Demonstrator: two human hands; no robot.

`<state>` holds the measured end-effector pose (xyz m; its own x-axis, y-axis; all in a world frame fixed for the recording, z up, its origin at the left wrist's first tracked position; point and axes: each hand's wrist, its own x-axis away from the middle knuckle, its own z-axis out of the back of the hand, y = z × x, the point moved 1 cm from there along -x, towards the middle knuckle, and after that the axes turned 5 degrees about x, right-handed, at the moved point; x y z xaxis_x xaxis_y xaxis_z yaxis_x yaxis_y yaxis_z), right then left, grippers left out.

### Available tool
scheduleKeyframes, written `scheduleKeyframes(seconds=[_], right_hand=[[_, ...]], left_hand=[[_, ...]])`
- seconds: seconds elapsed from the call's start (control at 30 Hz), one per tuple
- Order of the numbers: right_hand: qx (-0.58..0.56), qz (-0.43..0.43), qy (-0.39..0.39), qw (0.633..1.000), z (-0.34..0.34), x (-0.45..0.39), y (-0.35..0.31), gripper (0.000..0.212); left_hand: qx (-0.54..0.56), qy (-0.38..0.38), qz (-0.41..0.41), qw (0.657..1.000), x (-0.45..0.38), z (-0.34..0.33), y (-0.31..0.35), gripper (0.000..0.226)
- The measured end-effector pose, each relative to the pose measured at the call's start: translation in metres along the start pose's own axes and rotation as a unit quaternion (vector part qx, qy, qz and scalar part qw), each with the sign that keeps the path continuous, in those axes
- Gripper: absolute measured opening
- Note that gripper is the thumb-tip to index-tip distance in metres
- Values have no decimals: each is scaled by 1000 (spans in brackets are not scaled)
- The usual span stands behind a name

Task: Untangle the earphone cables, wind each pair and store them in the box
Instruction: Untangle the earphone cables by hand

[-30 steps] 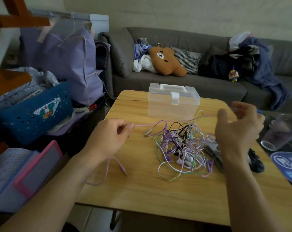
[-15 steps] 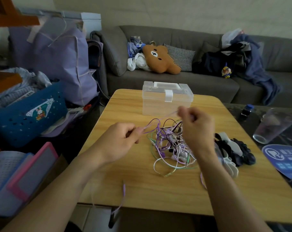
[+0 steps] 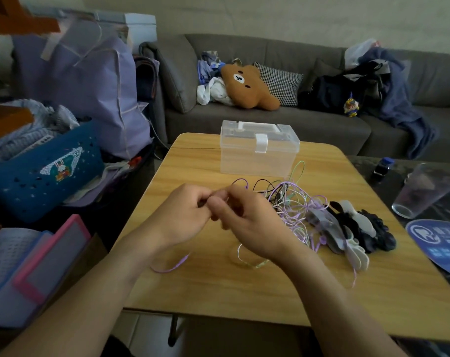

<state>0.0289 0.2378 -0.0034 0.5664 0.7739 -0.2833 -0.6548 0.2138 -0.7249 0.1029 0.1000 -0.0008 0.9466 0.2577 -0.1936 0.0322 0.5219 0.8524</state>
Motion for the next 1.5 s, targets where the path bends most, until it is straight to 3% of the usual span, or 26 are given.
scheduleKeyframes(seconds=[0.1, 0.23, 0.4, 0.47, 0.6, 0.7, 0.8, 0.9, 0.97, 1.07, 1.13, 1.2, 1.37, 1.5], right_hand=[[-14, -45, 104, 993, 20, -7, 11, 23], [-75, -128, 311, 938, 50, -7, 35, 24], [-200, -232, 403, 862, 57, 1, 59, 28], [-187, -233, 410, 862, 63, 5, 63, 28], [-56, -183, 339, 921, 62, 8, 57, 21], [61, -141, 234, 960, 50, 3, 46, 16], [130, -83, 8, 988, 35, 4, 33, 15], [154, -44, -184, 970, 16, 10, 18, 7], [161, -26, -212, 963, 7, 14, 11, 8], [100, -1, -232, 968, 3, 15, 1, 8], [2, 10, -271, 963, 5, 16, -8, 7], [-148, -2, -266, 953, 15, 17, -12, 8], [-357, -35, -137, 923, 37, 7, 8, 8], [-424, -21, -82, 902, 42, 5, 15, 22]], left_hand=[[-10, 2, 29, 1000, 2, 5, -2, 53], [63, -24, 76, 995, 5, 14, 1, 43], [136, -60, 119, 982, 9, 24, -1, 38], [185, -60, 128, 972, 8, 29, -2, 34], [394, -33, 91, 914, 7, 29, 1, 17], [500, 35, 52, 863, 1, 26, 6, 14], [573, 71, 43, 815, -4, 28, 5, 16], [614, 60, 50, 785, -6, 32, 3, 24], [598, 65, 61, 797, -6, 31, 2, 20], [505, 69, 79, 857, -6, 26, -4, 22], [375, 82, 82, 920, -4, 23, -8, 19], [259, 68, 87, 960, -2, 19, -9, 16], [288, 1, 94, 953, 4, 16, -1, 16], [271, -62, 83, 957, 5, 15, 3, 19]])
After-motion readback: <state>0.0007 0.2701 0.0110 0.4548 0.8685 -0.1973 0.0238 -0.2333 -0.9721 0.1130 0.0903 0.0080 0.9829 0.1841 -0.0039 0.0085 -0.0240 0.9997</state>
